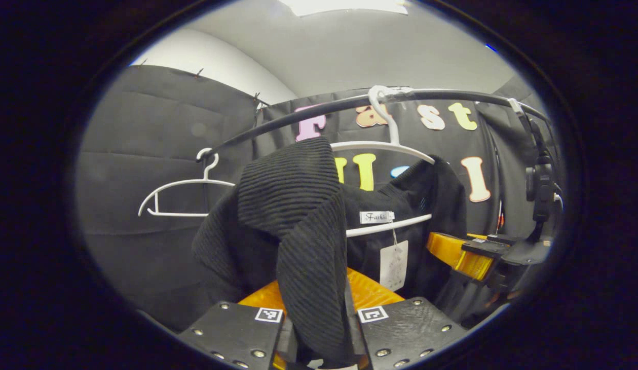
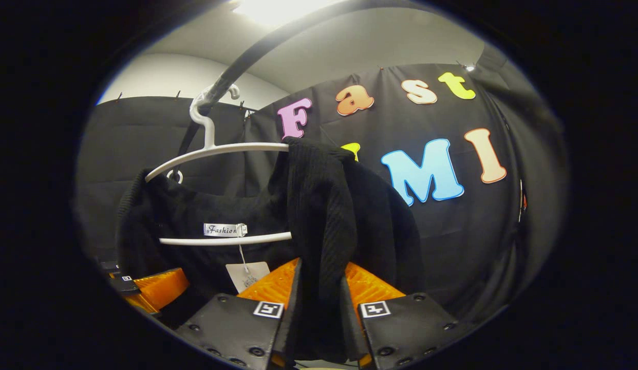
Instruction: Grasp the clothes on the hanger with both hands and then place them into the laundry hamper below.
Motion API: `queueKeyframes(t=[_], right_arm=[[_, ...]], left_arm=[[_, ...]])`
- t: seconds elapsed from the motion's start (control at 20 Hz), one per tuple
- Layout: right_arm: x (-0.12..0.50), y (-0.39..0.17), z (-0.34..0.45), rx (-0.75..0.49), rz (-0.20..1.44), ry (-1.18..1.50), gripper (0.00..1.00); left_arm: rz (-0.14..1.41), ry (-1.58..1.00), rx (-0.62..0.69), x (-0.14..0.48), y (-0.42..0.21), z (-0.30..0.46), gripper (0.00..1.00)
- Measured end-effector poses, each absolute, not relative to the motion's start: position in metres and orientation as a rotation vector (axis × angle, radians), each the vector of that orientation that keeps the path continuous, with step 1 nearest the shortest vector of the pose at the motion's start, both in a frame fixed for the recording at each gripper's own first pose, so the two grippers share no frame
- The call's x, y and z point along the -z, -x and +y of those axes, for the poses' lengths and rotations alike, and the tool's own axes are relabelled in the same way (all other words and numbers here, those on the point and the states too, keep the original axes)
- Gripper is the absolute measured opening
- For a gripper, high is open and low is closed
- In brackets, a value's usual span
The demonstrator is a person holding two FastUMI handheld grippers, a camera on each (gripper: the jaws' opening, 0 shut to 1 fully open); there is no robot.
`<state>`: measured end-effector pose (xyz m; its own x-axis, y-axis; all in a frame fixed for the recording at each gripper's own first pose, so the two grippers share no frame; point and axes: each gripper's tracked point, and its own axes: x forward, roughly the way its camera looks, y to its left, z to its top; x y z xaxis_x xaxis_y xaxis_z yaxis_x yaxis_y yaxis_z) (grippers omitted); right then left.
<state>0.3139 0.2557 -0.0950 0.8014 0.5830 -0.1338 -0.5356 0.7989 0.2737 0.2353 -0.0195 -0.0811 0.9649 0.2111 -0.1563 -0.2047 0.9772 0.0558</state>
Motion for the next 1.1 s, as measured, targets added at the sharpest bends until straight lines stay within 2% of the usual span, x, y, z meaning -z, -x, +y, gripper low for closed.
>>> queueKeyframes(t=[0.1,0.15,0.2,0.35,0.4,0.8,1.1], right_arm=[[0.096,-0.313,0.263,-0.640,0.234,-0.216,0.19],[0.091,-0.307,0.250,-0.616,0.231,-0.208,0.27],[0.091,-0.318,0.251,-0.602,0.211,-0.200,0.04],[0.084,-0.318,0.250,-0.588,0.159,-0.153,0.01],[0.076,-0.317,0.241,-0.568,0.129,-0.149,0.01],[0.006,-0.320,0.198,-0.463,-0.084,-0.069,0.01],[-0.010,-0.339,0.174,-0.398,-0.131,-0.033,0.01]], left_arm=[[0.163,-0.038,-0.186,0.079,-0.235,-0.024,0.32],[0.158,-0.044,-0.197,0.079,-0.235,-0.019,0.24],[0.153,-0.056,-0.217,0.074,-0.230,-0.015,0.17],[0.103,-0.075,-0.200,0.058,-0.222,-0.014,0.11],[0.085,-0.085,-0.189,0.049,-0.219,-0.016,0.05],[-0.029,-0.128,-0.181,-0.020,-0.192,-0.010,0.05],[-0.072,-0.160,-0.199,-0.056,-0.182,0.013,0.05]])
